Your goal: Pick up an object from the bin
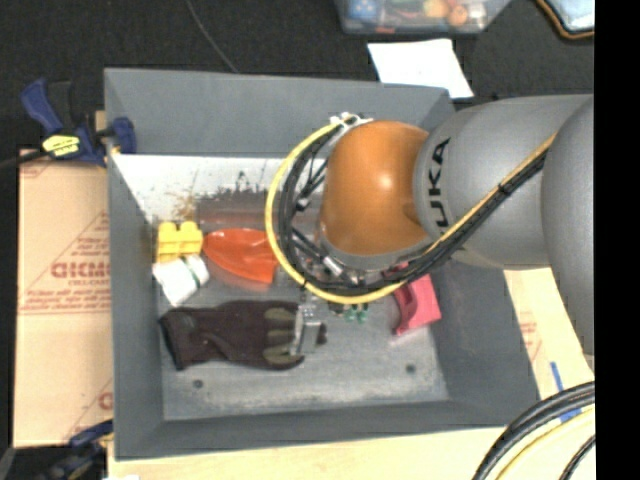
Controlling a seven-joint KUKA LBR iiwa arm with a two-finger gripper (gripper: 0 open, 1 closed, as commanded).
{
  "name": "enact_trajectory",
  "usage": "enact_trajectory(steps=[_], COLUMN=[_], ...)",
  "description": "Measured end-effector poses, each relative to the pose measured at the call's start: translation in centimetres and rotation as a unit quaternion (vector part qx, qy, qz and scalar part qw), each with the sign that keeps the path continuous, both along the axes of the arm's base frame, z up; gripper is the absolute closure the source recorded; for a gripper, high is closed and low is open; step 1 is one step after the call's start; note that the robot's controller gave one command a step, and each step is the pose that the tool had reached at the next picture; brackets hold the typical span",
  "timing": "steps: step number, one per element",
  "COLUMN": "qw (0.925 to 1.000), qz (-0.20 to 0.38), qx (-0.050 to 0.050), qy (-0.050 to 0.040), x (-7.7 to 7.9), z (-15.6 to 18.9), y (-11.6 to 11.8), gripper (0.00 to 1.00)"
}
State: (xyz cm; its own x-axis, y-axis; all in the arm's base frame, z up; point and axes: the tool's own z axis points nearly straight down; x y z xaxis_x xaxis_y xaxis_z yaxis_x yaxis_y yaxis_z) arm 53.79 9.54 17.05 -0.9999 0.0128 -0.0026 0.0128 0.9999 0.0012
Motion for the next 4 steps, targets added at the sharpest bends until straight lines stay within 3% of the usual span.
enact_trajectory(steps=[1,2,3,4], qw=[1.0,1.0,0.9806,0.9978], qz=[0.0,0.002,0.196,0.066], qx=[0.0,-0.001,-0.001,0.0], qy=[-0.0001,0.0051,0.0033,-0.0076], x=[0.0,0.3,-4.9,2.7], z=[0.0,2.6,1.2,0.9], y=[0.0,0.8,8.5,6.3], gripper=[0.0,0.0,0.0,0.0])
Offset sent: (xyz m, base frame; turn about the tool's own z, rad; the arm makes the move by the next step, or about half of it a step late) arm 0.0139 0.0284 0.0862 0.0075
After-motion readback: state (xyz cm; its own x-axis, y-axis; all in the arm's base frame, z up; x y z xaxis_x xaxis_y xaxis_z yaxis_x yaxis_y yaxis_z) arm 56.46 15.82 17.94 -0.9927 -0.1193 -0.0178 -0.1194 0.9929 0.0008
